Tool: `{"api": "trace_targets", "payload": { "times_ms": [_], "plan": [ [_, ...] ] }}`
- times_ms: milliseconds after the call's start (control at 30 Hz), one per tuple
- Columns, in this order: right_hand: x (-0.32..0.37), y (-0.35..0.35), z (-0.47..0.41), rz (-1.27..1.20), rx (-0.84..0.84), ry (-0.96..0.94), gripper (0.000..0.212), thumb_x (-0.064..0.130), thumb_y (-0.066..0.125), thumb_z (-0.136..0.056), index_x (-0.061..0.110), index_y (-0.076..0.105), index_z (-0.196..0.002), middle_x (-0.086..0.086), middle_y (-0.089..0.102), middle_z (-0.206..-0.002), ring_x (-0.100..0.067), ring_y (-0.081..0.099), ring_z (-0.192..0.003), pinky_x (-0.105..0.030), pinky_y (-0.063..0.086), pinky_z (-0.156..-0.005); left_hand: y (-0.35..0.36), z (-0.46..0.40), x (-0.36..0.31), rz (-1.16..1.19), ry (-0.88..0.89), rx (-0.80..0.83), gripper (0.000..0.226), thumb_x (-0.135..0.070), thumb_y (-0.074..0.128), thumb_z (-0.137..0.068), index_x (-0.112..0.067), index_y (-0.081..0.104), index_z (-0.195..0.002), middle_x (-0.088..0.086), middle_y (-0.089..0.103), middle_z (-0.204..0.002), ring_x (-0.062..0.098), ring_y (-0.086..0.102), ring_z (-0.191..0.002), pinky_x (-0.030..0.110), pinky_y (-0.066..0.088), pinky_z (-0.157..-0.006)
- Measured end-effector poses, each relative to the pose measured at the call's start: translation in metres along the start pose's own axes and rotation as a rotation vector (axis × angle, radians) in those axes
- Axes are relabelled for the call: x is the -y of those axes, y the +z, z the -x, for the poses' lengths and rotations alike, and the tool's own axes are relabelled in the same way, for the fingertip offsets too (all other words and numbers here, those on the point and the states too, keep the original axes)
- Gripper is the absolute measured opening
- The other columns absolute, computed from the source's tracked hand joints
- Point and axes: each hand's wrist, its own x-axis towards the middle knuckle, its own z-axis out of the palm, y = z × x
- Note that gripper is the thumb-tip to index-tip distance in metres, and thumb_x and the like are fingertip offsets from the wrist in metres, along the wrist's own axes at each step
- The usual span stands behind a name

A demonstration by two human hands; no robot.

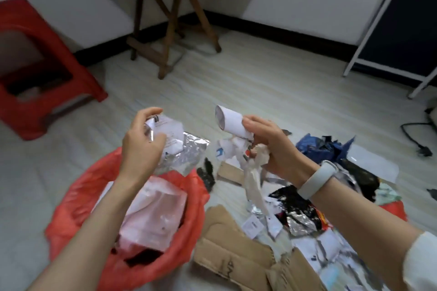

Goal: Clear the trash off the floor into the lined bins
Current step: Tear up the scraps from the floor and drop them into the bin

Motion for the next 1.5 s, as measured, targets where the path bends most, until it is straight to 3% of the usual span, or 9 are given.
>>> {"api": "trace_targets", "payload": {
  "times_ms": [233, 400, 567, 667, 800, 933, 1133, 1300, 1500],
  "plan": [
    [-0.092, 0.103, -0.05, 0.443, 0.038, -0.008, 0.02, 0.005, 0.057, -0.085, 0.017, 0.059, -0.07, 0.007, 0.059, -0.065, -0.002, 0.051, -0.059, -0.017, 0.042, -0.055, -0.07, 0.043, 0.094, -0.342, -0.207, 0.175, 0.036, -0.012, 0.058, -0.078, -0.009, 0.059, -0.113, 0.016, 0.061, -0.105, 0.021, 0.057, -0.089, 0.03, 0.039, -0.083],
    [-0.136, 0.103, -0.052, 1.342, 0.359, -0.199, 0.035, 0.022, 0.05, -0.089, 0.01, 0.053, -0.123, -0.009, 0.05, -0.13, -0.019, 0.049, -0.109, -0.031, 0.039, -0.097, -0.104, 0.056, 0.121, -0.678, -0.257, 0.359, 0.062, -0.037, 0.036, -0.068, -0.019, 0.057, -0.123, 0.003, 0.041, -0.143, 0.025, 0.031, -0.135, 0.039, 0.021, -0.11],
    [-0.148, 0.106, -0.04, 1.653, 0.443, -0.518, 0.055, 0.034, 0.039, -0.086, 0.014, 0.035, -0.137, -0.016, 0.034, -0.146, -0.035, 0.038, -0.13, -0.048, 0.044, -0.096, -0.098, 0.068, 0.111, -0.745, 0.03, 0.411, 0.075, -0.053, 0.008, -0.079, -0.021, 0.019, -0.147, -0.003, 0.008, -0.156, 0.02, 0.006, -0.145, 0.042, 0.01, -0.115],
    [-0.165, 0.106, -0.046, 1.795, 0.659, -0.147, 0.067, 0.044, 0.038, -0.093, 0.024, 0.003, -0.147, -0.01, -0.005, -0.156, -0.032, 0.0, -0.143, -0.049, 0.022, -0.111, -0.08, 0.076, 0.131, -0.999, -0.063, 0.841, 0.077, -0.063, -0.001, -0.08, -0.025, -0.015, -0.145, -0.005, -0.031, -0.147, 0.024, -0.024, -0.14, 0.047, -0.005, -0.115],
    [-0.194, 0.108, -0.073, 1.903, 0.806, 0.387, 0.072, 0.043, 0.037, -0.095, 0.036, -0.017, -0.143, 0.0, -0.021, -0.154, -0.032, -0.012, -0.142, -0.054, 0.015, -0.114, -0.056, 0.069, 0.156, -1.154, -0.195, 1.128, 0.068, -0.05, 0.019, -0.097, -0.021, -0.019, -0.144, 0.002, -0.029, -0.152, 0.027, -0.026, -0.139, 0.05, -0.007, -0.115],
    [-0.184, 0.115, -0.075, 1.884, 0.831, 0.408, 0.068, 0.037, 0.037, -0.096, 0.034, -0.009, -0.145, -0.006, -0.018, -0.155, -0.037, -0.005, -0.142, -0.055, 0.02, -0.112, -0.051, 0.058, 0.151, -1.182, -0.223, 1.204, 0.066, -0.047, 0.022, -0.097, -0.021, -0.013, -0.147, 0.004, -0.023, -0.154, 0.027, -0.02, -0.142, 0.051, -0.008, -0.114],
    [-0.102, 0.107, -0.069, 1.473, 0.529, -0.271, 0.029, 0.03, 0.04, -0.087, 0.013, 0.063, -0.086, -0.008, 0.067, -0.101, -0.027, 0.061, -0.086, -0.041, 0.05, -0.078, -0.068, 0.005, 0.097, -0.855, -0.061, 0.705, 0.045, -0.038, 0.039, -0.093, -0.023, 0.041, -0.136, 0.001, 0.036, -0.148, 0.018, 0.031, -0.137, 0.044, 0.024, -0.113],
    [-0.04, 0.038, -0.069, 1.045, -0.087, -0.405, 0.022, 0.016, 0.047, -0.089, 0.013, 0.068, -0.085, 0.005, 0.069, -0.082, -0.012, 0.065, -0.079, -0.018, 0.048, -0.07, -0.016, -0.019, 0.036, -0.539, 0.058, 0.3, 0.029, -0.019, 0.054, -0.088, -0.016, 0.06, -0.116, 0.007, 0.059, -0.122, 0.028, 0.053, -0.115, 0.038, 0.041, -0.097],
    [-0.031, -0.079, -0.044, 0.992, -0.446, -0.279, 0.022, 0.007, 0.041, -0.092, 0.007, 0.063, -0.097, -0.009, 0.067, -0.086, -0.013, 0.062, -0.074, -0.019, 0.048, -0.064, 0.114, 0.002, -0.024, -0.388, 0.252, 0.486, 0.03, -0.019, 0.046, -0.091, -0.016, 0.056, -0.119, 0.006, 0.055, -0.124, 0.025, 0.051, -0.115, 0.038, 0.04, -0.098]
  ]
}}
